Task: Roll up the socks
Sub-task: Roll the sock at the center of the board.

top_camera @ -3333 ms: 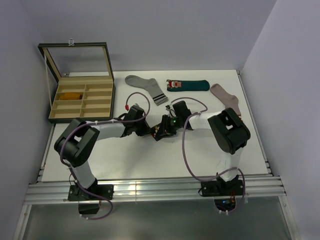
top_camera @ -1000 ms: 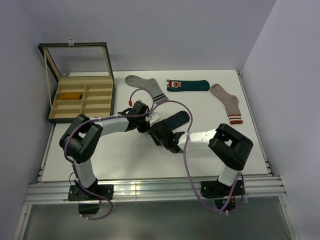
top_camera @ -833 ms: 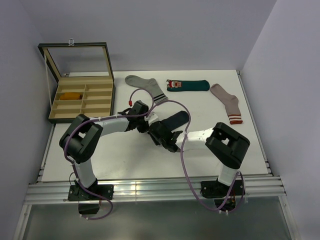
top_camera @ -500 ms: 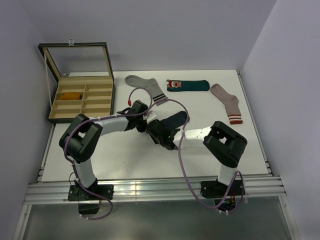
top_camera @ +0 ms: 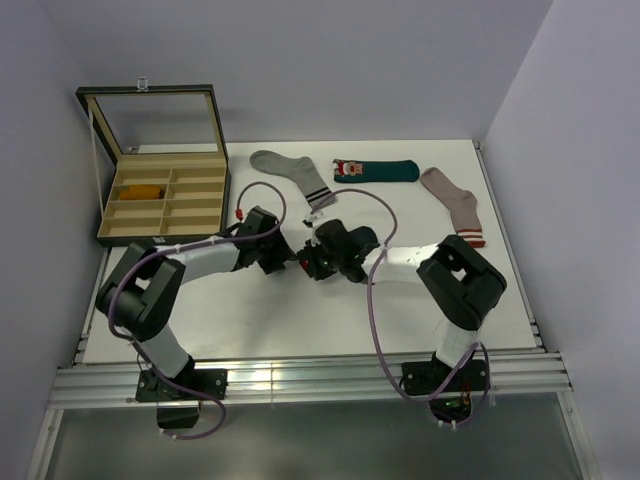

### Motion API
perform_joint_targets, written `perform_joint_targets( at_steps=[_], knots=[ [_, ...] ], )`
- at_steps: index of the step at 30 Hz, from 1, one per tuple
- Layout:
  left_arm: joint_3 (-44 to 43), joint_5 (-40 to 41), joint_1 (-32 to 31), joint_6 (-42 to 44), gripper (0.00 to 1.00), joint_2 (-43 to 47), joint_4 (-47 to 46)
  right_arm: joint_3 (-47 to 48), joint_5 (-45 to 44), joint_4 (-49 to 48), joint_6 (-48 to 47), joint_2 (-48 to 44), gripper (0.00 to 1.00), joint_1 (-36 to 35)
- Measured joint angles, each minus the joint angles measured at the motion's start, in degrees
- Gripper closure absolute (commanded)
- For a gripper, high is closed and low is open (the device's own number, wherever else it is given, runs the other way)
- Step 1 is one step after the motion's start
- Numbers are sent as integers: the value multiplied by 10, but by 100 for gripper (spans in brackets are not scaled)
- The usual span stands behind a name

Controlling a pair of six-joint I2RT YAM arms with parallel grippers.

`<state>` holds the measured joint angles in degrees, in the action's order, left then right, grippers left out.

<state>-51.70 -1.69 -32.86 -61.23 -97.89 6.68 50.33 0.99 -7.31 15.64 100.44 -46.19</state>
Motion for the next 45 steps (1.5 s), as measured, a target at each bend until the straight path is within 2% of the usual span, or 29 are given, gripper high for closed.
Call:
perform_joint_targets(
  at_steps=[2, 7, 13, 18, 23, 28, 36, 45],
  knots=[
    [33, 3, 8, -11, 38, 34, -7, -12, 85, -20, 32, -1, 100, 42],
    [75, 5, 13, -25, 35, 83, -39, -42, 263, -90, 127, 24, 100, 117],
    [80, -10, 13, -30, 37, 78, -78, -115, 432, -304, 305, 98, 100, 176],
    [77, -22, 12, -30, 41, 55, -82, -161, 499, -471, 443, 164, 98, 218],
    [69, -30, 1, -29, 43, 39, -79, -178, 516, -567, 515, 194, 96, 233],
    [67, -41, -14, -30, 43, 32, -83, -176, 516, -559, 511, 193, 96, 233],
    [54, -41, -21, -30, 45, 20, -80, -155, 506, -439, 446, 162, 96, 233],
    [34, -44, -21, -30, 48, -4, -91, -141, 508, -396, 422, 156, 96, 233]
  ],
)
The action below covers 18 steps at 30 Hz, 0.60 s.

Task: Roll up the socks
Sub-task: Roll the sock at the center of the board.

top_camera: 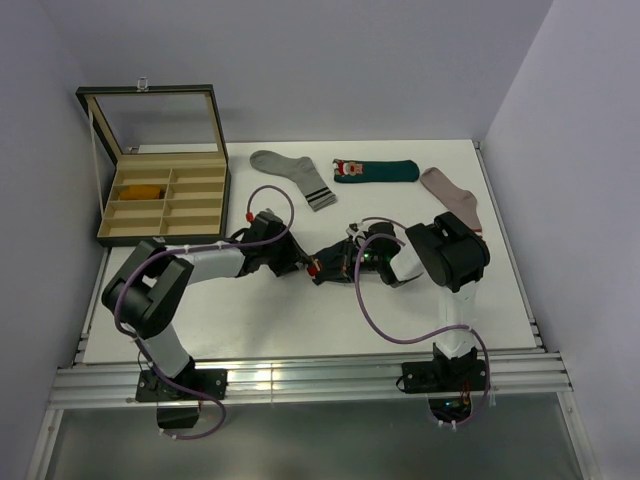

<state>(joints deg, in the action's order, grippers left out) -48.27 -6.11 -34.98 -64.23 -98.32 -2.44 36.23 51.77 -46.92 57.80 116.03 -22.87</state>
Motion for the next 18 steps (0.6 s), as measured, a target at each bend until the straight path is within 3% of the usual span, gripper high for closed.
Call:
perform_joint_targets(
  at_steps=[5, 11, 18],
  knots=[
    [-2, -1, 0, 0, 55, -4, 1, 7, 2, 21, -9, -3, 95, 0],
    [-8, -4, 0, -1, 69, -17, 2, 14, -1, 46, -21, -10, 94, -5],
    [-34, -2, -2, 2, 97, -29, 28, 29, -45, 131, -69, -51, 81, -23]
  ],
)
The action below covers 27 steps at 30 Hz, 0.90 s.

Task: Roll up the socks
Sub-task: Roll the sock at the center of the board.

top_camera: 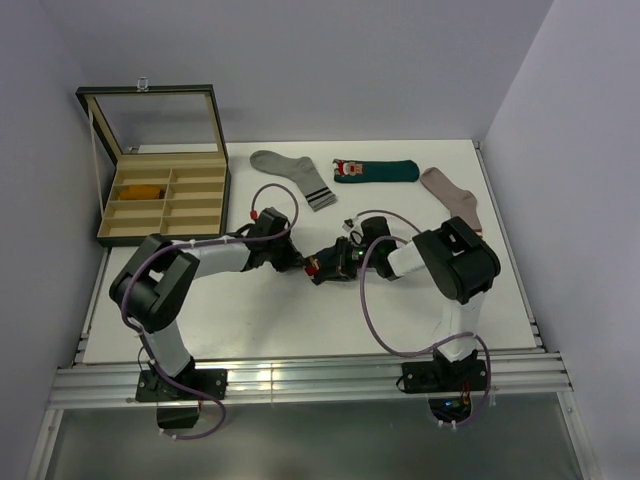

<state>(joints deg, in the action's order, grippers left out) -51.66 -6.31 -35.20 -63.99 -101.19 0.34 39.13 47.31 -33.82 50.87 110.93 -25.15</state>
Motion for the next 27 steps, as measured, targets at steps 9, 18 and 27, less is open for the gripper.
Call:
perform_joint_targets(
  at_steps=[9, 18, 27],
  knots=[
    [-42, 21, -7, 30, 100, -8, 65, 19, -209, 190, -142, -140, 66, -79],
    [-60, 40, -16, 52, 100, -8, 102, 36, -396, 240, -256, -238, 63, -170],
    [-67, 45, -18, 61, 100, -8, 116, 68, -461, 254, -301, -198, 62, -205]
  ],
)
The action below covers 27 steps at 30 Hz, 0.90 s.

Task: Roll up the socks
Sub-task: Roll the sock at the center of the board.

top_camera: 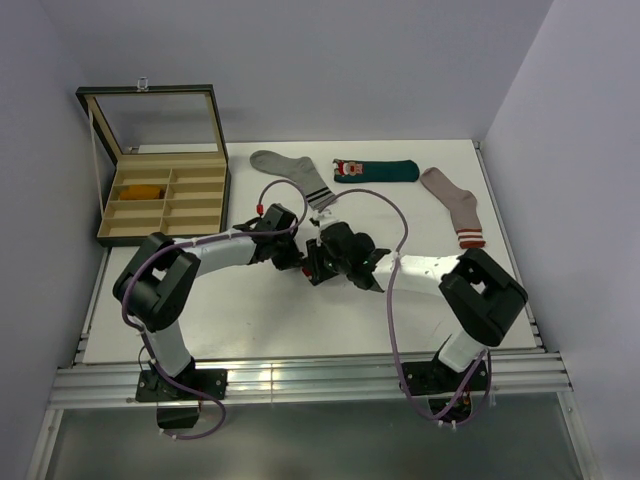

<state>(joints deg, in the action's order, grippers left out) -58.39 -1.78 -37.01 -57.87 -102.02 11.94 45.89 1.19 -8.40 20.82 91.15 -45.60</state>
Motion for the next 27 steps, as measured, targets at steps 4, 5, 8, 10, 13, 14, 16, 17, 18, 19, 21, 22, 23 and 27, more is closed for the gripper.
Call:
perform_joint_targets(
  at_steps=[4, 5, 8, 10, 13, 14, 16, 17, 18, 19, 21, 22, 23, 27],
  knots=[
    [-4, 0, 0, 0, 100, -2, 4, 3, -16, 11, -13, 29, 62, -20],
    [-5, 0, 0, 0, 100, -3, 5, 3, -19, 13, -15, 33, 63, -24],
    [-9, 0, 0, 0, 100, -6, 11, 9, -32, 24, -22, 47, 63, -37],
    [-12, 0, 0, 0, 100, -7, 13, 18, -43, 31, -26, 57, 62, -45],
    [-14, 1, 0, 0, 100, -8, 17, 32, -65, 39, -31, 70, 63, -58],
    [-15, 1, 0, 0, 100, -9, 17, 36, -74, 43, -33, 73, 64, -63],
    [-16, 1, 0, 0, 99, -9, 18, 43, -89, 49, -33, 80, 70, -70],
    [-16, 1, 0, 0, 98, -9, 18, 47, -97, 53, -33, 83, 78, -72],
    [-16, 2, 1, 0, 98, -9, 19, 48, -101, 55, -34, 84, 83, -73],
    [-16, 2, 1, -1, 96, -9, 19, 48, -103, 55, -33, 84, 91, -73],
    [-16, 3, 1, -3, 91, -9, 20, 48, -107, 56, -31, 84, 97, -75],
    [-16, 4, 1, -3, 89, -9, 20, 49, -107, 56, -28, 84, 100, -75],
    [-16, 4, 1, -3, 84, -9, 20, 49, -103, 56, -26, 84, 100, -73],
    [-3, 12, 3, -13, 58, -1, 11, 46, -30, 49, -4, 83, 100, -40]
  ],
)
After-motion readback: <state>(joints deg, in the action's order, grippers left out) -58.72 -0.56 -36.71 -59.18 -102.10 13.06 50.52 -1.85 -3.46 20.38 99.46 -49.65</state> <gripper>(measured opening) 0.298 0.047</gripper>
